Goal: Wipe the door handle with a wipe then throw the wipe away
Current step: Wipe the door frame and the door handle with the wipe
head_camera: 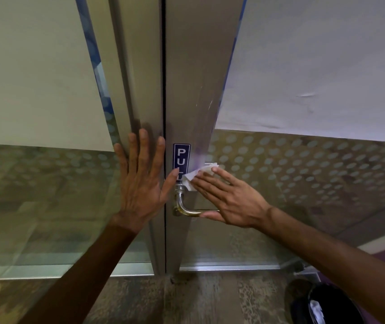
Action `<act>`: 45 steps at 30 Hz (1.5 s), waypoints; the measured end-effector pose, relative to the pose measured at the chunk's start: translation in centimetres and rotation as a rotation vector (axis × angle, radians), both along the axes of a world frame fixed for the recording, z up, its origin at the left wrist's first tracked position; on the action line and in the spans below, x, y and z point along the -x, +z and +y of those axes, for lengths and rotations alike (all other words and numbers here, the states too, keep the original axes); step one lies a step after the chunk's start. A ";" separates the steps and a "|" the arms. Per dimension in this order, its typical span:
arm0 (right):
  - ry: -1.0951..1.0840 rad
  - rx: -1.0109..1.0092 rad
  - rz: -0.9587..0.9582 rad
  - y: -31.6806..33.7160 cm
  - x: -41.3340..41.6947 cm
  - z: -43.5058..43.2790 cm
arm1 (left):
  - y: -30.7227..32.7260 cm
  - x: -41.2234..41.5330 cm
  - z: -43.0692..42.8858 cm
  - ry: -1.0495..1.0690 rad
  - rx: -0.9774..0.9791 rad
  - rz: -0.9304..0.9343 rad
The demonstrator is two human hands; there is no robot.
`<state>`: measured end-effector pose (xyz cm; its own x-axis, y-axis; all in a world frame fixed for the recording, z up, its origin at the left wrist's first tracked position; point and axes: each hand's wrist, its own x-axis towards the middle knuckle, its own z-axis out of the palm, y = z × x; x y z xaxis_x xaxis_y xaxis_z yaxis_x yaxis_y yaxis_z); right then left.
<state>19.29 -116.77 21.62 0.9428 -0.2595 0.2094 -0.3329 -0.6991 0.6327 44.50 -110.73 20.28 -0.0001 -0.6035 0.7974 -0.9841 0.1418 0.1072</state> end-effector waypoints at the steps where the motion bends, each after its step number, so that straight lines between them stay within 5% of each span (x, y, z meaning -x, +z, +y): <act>1: -0.004 -0.001 0.004 0.0 0.1 0.0 | 0.0 0.0 0.0 -0.003 0.005 0.000; 11: -0.068 0.070 -0.326 5.8 -2.8 -0.4 | -0.5 -0.3 -0.5 0.008 0.016 -0.018; 20: -0.125 -0.154 0.099 -0.6 -0.4 1.4 | -0.6 -0.4 -0.7 0.021 0.035 -0.026; 29: -0.135 -0.003 -0.221 4.4 -2.0 0.1 | -0.9 -0.5 -0.9 0.017 0.051 -0.029; 36: -0.178 -0.178 0.002 0.6 -1.0 1.6 | -1.1 -0.6 -1.0 0.023 0.046 -0.026; 45: -0.095 -0.131 -0.141 2.5 -1.5 1.3 | -0.8 -0.6 -0.7 0.022 0.045 -0.027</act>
